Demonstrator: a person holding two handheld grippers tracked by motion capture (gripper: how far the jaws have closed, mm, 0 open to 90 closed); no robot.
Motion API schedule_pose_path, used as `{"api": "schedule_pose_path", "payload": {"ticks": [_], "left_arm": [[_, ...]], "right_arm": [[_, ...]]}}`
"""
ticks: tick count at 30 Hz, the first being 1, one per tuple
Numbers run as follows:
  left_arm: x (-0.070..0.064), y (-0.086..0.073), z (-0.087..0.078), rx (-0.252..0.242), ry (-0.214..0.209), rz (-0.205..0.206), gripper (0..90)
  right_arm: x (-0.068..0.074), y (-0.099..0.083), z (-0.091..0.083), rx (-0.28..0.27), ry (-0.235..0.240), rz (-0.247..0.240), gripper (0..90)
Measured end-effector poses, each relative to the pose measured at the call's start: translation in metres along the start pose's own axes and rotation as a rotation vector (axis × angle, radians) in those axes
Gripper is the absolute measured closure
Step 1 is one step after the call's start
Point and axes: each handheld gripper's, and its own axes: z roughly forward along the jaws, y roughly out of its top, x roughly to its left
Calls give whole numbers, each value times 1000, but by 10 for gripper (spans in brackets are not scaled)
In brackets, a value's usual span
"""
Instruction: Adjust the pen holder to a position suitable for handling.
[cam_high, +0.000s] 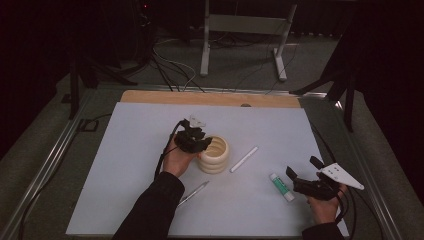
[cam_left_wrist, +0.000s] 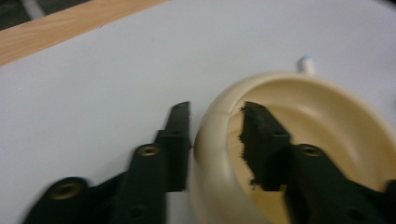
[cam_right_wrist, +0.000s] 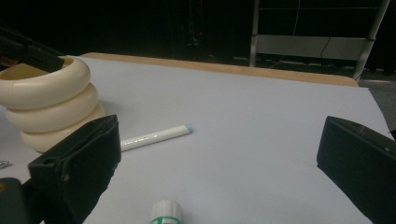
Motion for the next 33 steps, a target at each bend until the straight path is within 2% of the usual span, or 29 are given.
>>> {"api": "schedule_pose_path", "payload": {"ticks": [1, 2, 4, 8, 10, 11, 12, 13, 16, 23, 33], "left_arm": [[2, 1, -2, -19, -4, -15, 499], [3, 1, -4, -36, -17, -27, 434], [4, 2, -8, -66, -27, -32, 397], [4, 2, -16, -104, 2, -33, 239], [3, 3, -19, -103, 36, -28, 125], [3, 3, -20, -102, 30, -23, 80], [2, 4, -20, -98, 43, -20, 26], [1, 4, -21, -93, 58, -10, 9], [0, 2, -25, -96, 64, 8, 0], [1, 0, -34, -126, 53, 0, 0], [-7, -6, -54, -144, 88, 65, 0]], "right_arm": [[0, 0, 0, 1, -1, 0, 1], [0, 0, 0, 0, -1, 1, 2], [0, 0, 0, 0, -1, 0, 1], [0, 0, 0, 1, 0, 1, 1], [0, 0, 0, 2, 0, 2, 2], [0, 0, 0, 2, 1, 2, 1], [0, 0, 0, 2, 1, 2, 1], [0, 0, 0, 2, 2, 3, 1], [0, 0, 1, 2, 3, 3, 1], [0, 0, 0, 1, 2, 2, 1], [1, -1, 1, -3, 9, -5, 2]]}}
